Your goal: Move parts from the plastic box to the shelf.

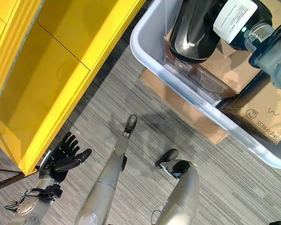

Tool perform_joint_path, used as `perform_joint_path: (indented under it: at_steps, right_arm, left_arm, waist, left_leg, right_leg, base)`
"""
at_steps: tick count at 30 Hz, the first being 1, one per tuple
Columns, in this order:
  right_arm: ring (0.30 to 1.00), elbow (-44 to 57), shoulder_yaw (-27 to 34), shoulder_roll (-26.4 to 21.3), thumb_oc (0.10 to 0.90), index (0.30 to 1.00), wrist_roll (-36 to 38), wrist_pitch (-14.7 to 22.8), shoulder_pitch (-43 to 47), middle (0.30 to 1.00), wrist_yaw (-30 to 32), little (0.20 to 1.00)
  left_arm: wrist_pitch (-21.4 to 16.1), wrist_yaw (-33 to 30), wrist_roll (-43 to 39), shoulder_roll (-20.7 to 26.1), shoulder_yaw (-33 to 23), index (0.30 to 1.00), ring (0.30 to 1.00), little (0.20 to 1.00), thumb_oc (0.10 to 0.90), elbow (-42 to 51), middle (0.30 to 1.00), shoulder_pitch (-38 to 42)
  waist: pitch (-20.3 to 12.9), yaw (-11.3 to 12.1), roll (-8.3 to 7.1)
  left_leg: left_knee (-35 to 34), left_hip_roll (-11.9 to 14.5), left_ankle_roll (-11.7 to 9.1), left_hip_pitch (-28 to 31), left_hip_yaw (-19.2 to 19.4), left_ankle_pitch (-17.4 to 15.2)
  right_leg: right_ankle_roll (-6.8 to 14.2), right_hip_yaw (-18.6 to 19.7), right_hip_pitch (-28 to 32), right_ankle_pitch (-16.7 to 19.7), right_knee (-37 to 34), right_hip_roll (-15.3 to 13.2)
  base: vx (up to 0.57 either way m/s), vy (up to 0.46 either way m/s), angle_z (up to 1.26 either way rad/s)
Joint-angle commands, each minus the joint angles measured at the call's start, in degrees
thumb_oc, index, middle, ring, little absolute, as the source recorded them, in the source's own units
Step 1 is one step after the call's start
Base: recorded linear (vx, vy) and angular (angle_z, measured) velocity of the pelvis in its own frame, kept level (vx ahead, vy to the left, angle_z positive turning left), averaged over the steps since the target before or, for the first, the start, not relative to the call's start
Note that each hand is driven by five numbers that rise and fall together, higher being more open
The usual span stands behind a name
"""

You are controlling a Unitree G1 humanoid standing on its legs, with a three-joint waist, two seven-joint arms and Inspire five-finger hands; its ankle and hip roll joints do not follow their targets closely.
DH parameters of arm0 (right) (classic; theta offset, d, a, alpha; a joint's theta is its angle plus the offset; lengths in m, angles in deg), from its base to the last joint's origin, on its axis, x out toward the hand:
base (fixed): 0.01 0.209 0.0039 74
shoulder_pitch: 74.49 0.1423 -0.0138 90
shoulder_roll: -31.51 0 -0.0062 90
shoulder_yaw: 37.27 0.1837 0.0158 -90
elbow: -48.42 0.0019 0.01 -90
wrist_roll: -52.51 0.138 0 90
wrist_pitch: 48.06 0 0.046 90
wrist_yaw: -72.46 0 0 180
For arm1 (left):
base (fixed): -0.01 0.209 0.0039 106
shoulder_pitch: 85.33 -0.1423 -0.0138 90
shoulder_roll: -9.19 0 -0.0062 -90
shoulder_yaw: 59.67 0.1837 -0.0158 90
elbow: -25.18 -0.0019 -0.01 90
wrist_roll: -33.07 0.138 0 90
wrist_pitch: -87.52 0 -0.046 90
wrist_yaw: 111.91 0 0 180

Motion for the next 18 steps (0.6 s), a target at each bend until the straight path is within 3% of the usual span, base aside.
perform_joint_path:
  at_steps: [1, 10, 11, 12, 13, 18]
  right_arm:
    - [1.0, -2.81, -0.8, -1.67, 0.9, 1.0, -0.52, -4.7, 10.53, 1.0, 2.07, 1.0]
    - [1.0, -4.0, -0.8, -0.71, 0.9, 1.0, -0.11, -4.79, 8.69, 1.0, 1.4, 1.0]
    - [0.553, -4.22, -0.8, -0.47, 0.58, 0.553, -0.03, -4.97, 8.41, 0.553, 1.36, 0.553]
    - [0.553, -4.34, -0.8, -0.38, 0.58, 0.553, 0.11, -5.0, 8.31, 0.553, 1.34, 0.553]
    - [0.3, -4.44, -0.8, -0.15, 0.4, 0.3, 0.28, -4.91, 8.16, 0.3, 1.26, 0.3]
    - [0.3, -3.02, -0.8, 0.8, 0.4, 0.3, -0.15, -4.26, 6.96, 0.3, 0.92, 0.3]
  left_arm:
    - [-4.41, -0.19, -2.4, 2.86, -5.72, 1.0, 1.0, 1.0, 0.9, 4.37, 1.0, -2.37]
    - [-4.76, -0.51, -2.33, 2.44, -5.12, 1.0, 1.0, 1.0, 0.9, 4.99, 1.0, -1.66]
    - [-4.77, -0.55, -2.28, 2.19, -4.86, 1.0, 1.0, 1.0, 0.9, 4.92, 1.0, -1.53]
    - [-4.83, -0.53, -2.27, 2.13, -4.73, 1.0, 1.0, 1.0, 0.9, 4.86, 1.0, -1.48]
    - [-4.92, -0.5, -2.3, 2.06, -4.53, 1.0, 1.0, 1.0, 0.9, 4.76, 1.0, -1.23]
    - [-5.03, -0.27, -2.78, 1.93, -3.73, 1.0, 1.0, 1.0, 0.9, 4.56, 1.0, -0.37]
  waist:
    - [2.7, 2.11, 0.8]
    - [2.7, 2.54, 1.56]
    - [2.7, 2.53, 1.9]
    - [2.7, 2.55, 2.02]
    - [2.7, 2.54, 2.2]
    - [2.7, 2.79, 2.7]
  left_leg:
    - [4.29, 6.43, -4.8, 9.22, -3.7, -12.5]
    - [5.84, 5.09, -4.64, 6.28, -4.09, -12.91]
    - [5.93, 4.93, -4.67, 5.99, -4.05, -12.89]
    - [5.94, 4.85, -4.69, 5.82, -4.07, -12.81]
    - [5.95, 4.75, -4.71, 5.64, -4.04, -12.74]
    - [6.22, 4.49, -4.75, 5.5, -4.08, -12.75]
  right_leg:
    - [12.08, 9.0, 2.84, 5.66, -5.29, 1.04]
    - [12.11, 10.16, 0.29, 5.91, -4.21, 0.35]
    - [12.1, 10.25, -0.04, 5.92, -4.01, 0.32]
    - [12.1, 10.3, -0.12, 5.92, -4.0, 0.23]
    - [12.08, 10.36, -0.31, 5.94, -3.9, 0.22]
    - [11.94, 10.85, -0.53, 5.91, -3.65, 0.33]
  base:
    - [0.0, 0.0, 0.0]
    - [-0.01, 0.011, 0.04]
    - [0.0, 0.0, 0.0]
    - [0.0, 0.0, 0.0]
    - [0.0, 0.0, 0.0]
    - [0.0, 0.005, 0.01]
